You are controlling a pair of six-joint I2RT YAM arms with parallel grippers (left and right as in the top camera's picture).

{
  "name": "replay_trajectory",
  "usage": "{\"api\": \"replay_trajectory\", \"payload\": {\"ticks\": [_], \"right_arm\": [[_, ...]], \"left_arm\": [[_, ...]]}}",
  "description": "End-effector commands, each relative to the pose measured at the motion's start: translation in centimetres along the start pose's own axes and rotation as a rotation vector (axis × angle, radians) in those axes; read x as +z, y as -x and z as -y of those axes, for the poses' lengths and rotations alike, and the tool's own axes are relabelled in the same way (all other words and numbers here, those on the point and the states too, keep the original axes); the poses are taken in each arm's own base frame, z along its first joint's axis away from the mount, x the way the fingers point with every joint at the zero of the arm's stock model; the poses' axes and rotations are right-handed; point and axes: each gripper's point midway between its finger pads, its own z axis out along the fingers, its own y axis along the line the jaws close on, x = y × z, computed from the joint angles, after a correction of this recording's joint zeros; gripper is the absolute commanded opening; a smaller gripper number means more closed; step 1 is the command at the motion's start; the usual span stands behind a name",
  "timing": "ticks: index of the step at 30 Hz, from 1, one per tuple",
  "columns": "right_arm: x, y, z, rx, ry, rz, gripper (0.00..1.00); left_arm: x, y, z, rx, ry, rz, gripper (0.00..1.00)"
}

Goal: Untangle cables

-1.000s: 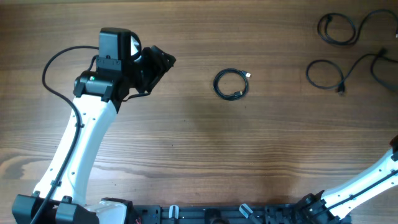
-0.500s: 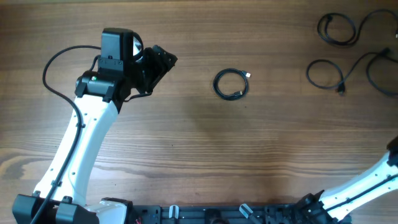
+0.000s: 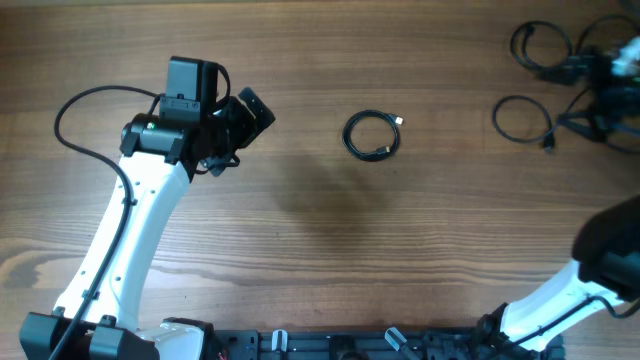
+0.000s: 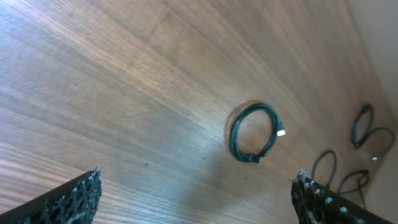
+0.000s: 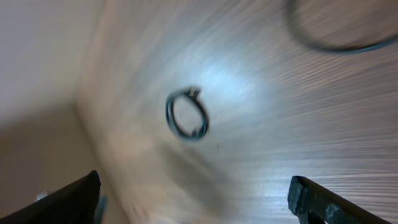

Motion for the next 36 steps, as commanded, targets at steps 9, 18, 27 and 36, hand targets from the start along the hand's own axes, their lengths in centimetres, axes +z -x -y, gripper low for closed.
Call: {"api": "replay_trajectory", "payload": {"ticks": [9, 18, 27, 36], "right_arm": [[14.4, -14.8, -12.5, -0.551, -0.268, -0.302, 1.00], [14.7, -18.7, -11.9, -0.607, -0.363, -0.392, 1.00], [15.3, -17.2, -12.3, -0.642, -0.371, -0.325, 1.00], [15.8, -16.5, -13.2, -0.660, -0.342, -0.284, 1.00]], "left_arm": [[-0.2, 0.1, -0.9, 0.018, 0.053, 0.016, 1.00], [-0.2, 0.1, -0.9, 0.018, 0.053, 0.016, 1.00], [-0.2, 0.1, -0.9, 0.018, 0.053, 0.016, 1.00], [-0.2, 0.1, -0.9, 0.018, 0.053, 0.016, 1.00]]}}
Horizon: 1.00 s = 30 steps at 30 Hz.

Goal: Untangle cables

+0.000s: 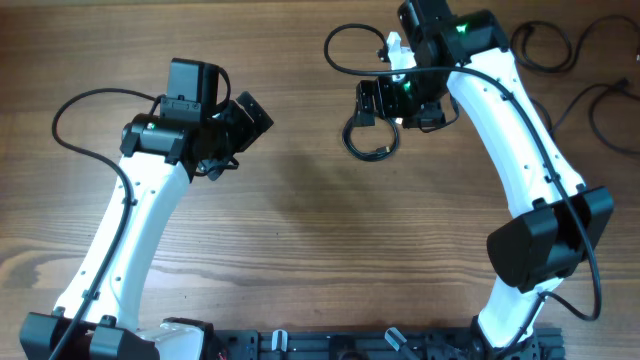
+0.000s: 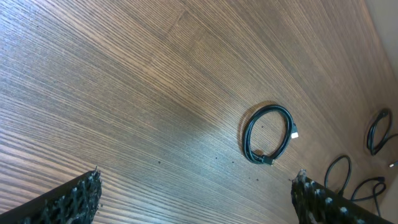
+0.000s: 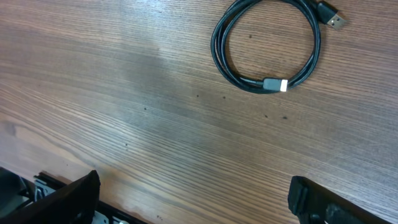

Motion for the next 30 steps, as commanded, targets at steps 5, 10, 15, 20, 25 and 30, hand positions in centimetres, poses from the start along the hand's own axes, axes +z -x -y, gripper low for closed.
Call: {"api": "replay_trajectory", "payload": {"ticks": [5, 10, 15, 20, 25, 30], "right_arm": [[-0.1, -0.8, 0.8, 0.018, -0.042, -0.029, 1.00], [0.0, 0.3, 0.7, 0.004, -0.039, 0.014, 1.00], [-1.0, 1.7, 5.5, 0.050, -0.287, 0.093, 1.00], [-2.5, 2.3, 9.9, 0.149, -0.317, 0.114, 1.00], [-3.8, 2.5, 13.4, 0.240, -0.326, 0.138, 1.00], [-3.9, 3.2, 13.5, 0.249, -0.294, 0.164, 1.00]], "left_arm": [[-0.1, 0.2, 0.1, 0.024, 0.005, 0.015, 1.00], [-0.1, 0.2, 0.1, 0.024, 0.006, 0.015, 1.00], [-0.1, 0.2, 0.1, 0.024, 0.005, 0.015, 1.00], [-0.2, 0.9, 0.9, 0.027, -0.026, 0.042, 1.00], [-0.2, -0.4, 1.7, 0.027, -0.079, -0.032, 1.00], [-0.6, -2.5, 3.1, 0.027, -0.164, -0.151, 1.00]]}}
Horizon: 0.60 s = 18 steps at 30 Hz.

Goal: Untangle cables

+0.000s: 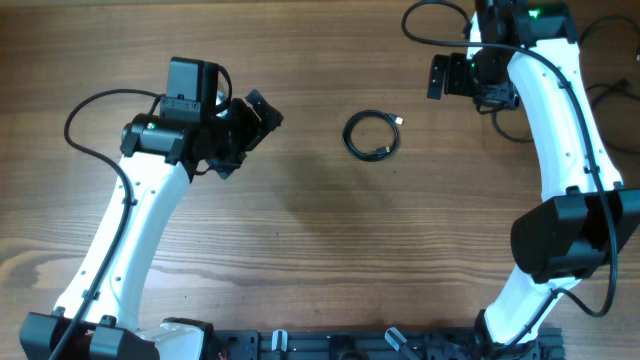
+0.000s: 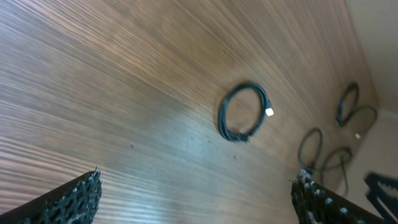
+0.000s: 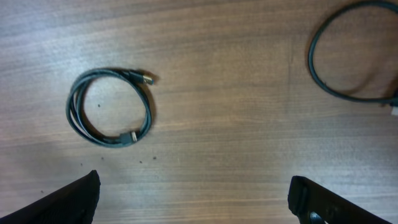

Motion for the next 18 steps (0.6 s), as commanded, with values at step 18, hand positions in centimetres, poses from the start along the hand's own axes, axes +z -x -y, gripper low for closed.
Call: {"api": "replay_trajectory", "payload": {"ticks": [18], "right_arm": [[2.7, -1.8, -2.3, 0.019, 0.144, -0.079, 0.95]], "left_arm": [[3.0, -3.1, -2.2, 0.095, 0.204, -0.048, 1.00]]}}
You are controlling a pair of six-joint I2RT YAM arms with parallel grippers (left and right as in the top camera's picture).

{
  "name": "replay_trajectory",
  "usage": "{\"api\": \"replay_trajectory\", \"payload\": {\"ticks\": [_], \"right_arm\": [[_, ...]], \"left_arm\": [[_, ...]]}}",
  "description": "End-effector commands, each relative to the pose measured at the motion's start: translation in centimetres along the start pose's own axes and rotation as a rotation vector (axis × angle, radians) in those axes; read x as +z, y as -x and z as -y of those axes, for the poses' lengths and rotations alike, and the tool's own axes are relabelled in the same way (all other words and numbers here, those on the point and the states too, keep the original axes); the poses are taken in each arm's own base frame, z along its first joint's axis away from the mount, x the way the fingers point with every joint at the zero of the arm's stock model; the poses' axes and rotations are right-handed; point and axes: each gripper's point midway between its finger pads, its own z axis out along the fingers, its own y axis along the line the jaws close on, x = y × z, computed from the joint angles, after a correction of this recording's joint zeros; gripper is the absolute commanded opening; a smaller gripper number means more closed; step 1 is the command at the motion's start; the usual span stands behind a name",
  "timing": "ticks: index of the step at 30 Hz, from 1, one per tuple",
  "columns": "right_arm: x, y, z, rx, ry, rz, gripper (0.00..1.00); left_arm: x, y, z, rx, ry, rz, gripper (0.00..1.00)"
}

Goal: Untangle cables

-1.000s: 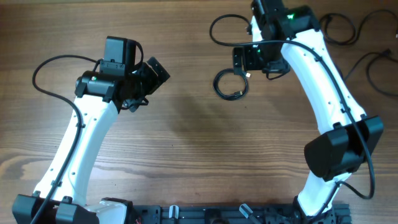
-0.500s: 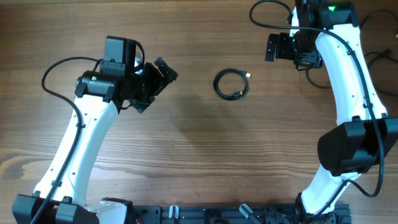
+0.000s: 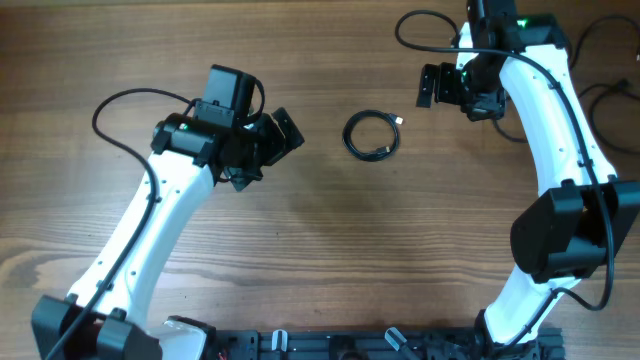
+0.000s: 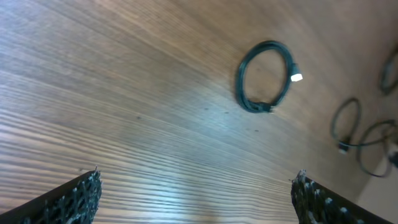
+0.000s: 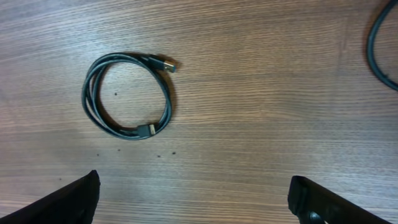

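Observation:
A small black cable coil (image 3: 372, 135) with a light plug end lies flat on the wooden table (image 3: 320, 230). It also shows in the left wrist view (image 4: 264, 76) and the right wrist view (image 5: 129, 94). My left gripper (image 3: 284, 135) hovers left of the coil, open and empty (image 4: 196, 182). To the upper right of the coil my right gripper (image 3: 438, 85) is also open with nothing between its fingers (image 5: 194, 185). Neither touches the coil.
More black cables (image 3: 605, 95) lie in loops at the table's far right edge, partly behind my right arm; loops of these cables (image 4: 348, 124) show in the left wrist view, and one cable arc (image 5: 380, 43) in the right wrist view.
My left arm has moved right, bringing its gripper closer to the coil. The right gripper has shifted slightly toward the coil. The coil has not moved.
First my right arm was at the far right by the looped cables, and the left gripper was well left of the coil. Then the right gripper hung over the coil, then stood up-right of it. Both open grippers now flank the untouched coil.

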Motion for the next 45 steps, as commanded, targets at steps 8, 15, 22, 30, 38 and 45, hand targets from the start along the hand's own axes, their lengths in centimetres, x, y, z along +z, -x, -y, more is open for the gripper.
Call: {"api": "replay_trajectory", "payload": {"ticks": [8, 15, 22, 30, 38, 45], "right_arm": [[5.4, -3.5, -5.6, -0.107, 0.244, -0.098, 0.66], [9.4, -5.6, -11.6, -0.348, 0.198, -0.015, 0.64], [9.9, -5.0, -13.1, -0.370, 0.151, 0.054, 0.59], [14.4, -6.9, -13.4, -0.341, 0.200, -0.080, 0.50], [17.2, -7.2, -12.0, -0.359, 0.135, -0.109, 0.50], [17.1, -7.5, -12.7, -0.353, 0.179, -0.123, 0.14]], "left_arm": [[1.3, 2.3, -5.7, -0.101, 0.203, 0.013, 1.00], [-0.8, 3.5, -11.3, -0.285, 0.304, -0.014, 1.00], [-2.5, 4.6, -15.4, -0.412, 0.379, 0.007, 1.00], [-2.6, 4.2, -16.0, -0.429, 0.394, -0.010, 1.00], [-2.6, 4.4, -15.9, -0.427, 0.389, -0.003, 1.00], [-2.5, 4.8, -15.7, -0.424, 0.379, 0.010, 1.00]]}}
